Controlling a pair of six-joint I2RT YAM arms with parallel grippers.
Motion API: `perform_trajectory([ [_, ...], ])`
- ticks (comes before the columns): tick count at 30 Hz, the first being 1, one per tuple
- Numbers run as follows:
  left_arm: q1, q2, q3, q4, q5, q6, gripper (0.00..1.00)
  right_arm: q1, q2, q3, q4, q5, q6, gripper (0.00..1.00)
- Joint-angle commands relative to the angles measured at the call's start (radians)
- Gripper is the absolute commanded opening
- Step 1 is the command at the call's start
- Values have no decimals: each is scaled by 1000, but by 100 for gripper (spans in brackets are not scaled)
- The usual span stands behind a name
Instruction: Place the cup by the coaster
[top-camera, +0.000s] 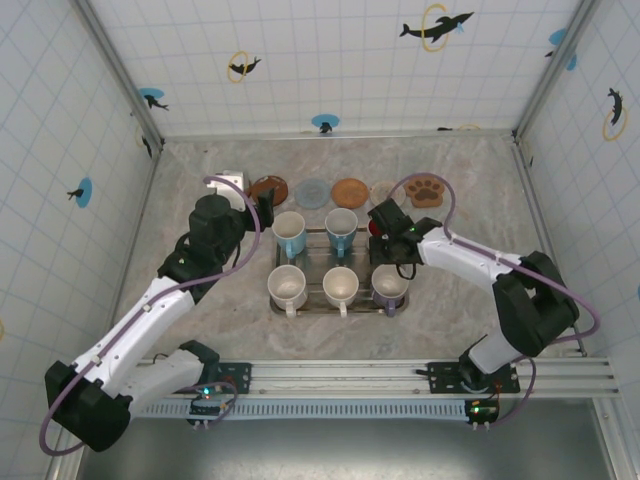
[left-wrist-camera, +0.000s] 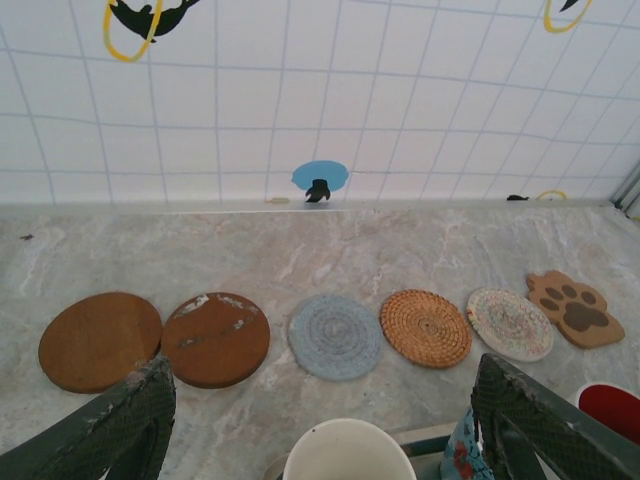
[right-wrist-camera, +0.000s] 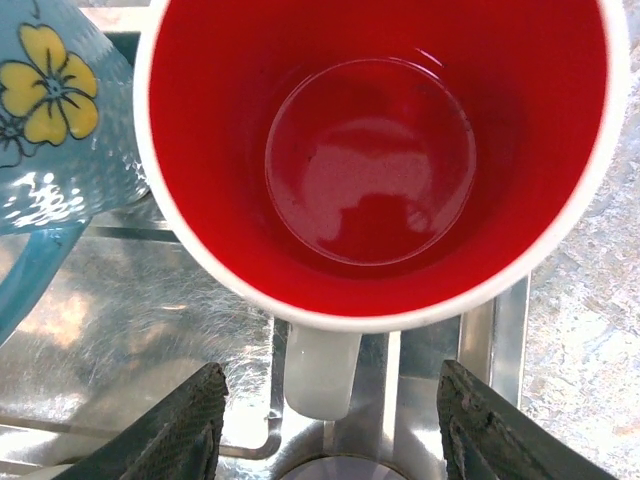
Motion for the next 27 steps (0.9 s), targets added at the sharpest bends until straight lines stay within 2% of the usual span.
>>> perform_trajectory([
  [1,1,5,-11,23,-5,16,78,-2,22,1,32,-2,12,58],
  [6,1,4,-11,22,-5,19,78,-6,40,4,43,-2,19,56],
  [27,1,22,0,-1,-25,15,78,-38,65,-20,85,9,32,25],
])
